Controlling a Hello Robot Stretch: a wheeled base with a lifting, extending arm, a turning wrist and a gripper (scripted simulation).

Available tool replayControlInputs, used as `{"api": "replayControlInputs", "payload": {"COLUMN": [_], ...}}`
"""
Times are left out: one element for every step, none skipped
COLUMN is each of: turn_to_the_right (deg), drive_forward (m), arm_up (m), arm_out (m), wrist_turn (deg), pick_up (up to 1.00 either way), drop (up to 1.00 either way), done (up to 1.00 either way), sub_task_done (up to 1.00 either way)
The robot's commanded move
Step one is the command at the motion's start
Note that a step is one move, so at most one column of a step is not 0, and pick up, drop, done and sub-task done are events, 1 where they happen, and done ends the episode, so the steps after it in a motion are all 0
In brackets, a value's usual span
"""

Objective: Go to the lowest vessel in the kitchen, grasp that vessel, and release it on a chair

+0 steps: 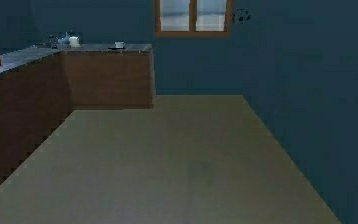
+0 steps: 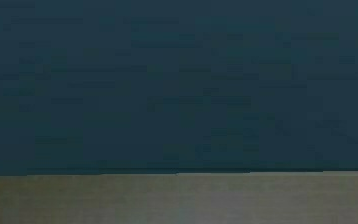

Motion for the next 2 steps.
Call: {"api": "replayControlInputs", "payload": {"turn_to_the_right": [0.0, 0.0], "drive_forward": [1.00, 1.00], "arm_up": [0.00, 0.00], "arm_out": [0.00, 0.00], "wrist_turn": [0.0, 0.0], "pick_up": [0.00, 0.00], "drop": [0.00, 0.00], "done": [0.00, 0.00], "sub_task_done": [0.00, 0.00]}}
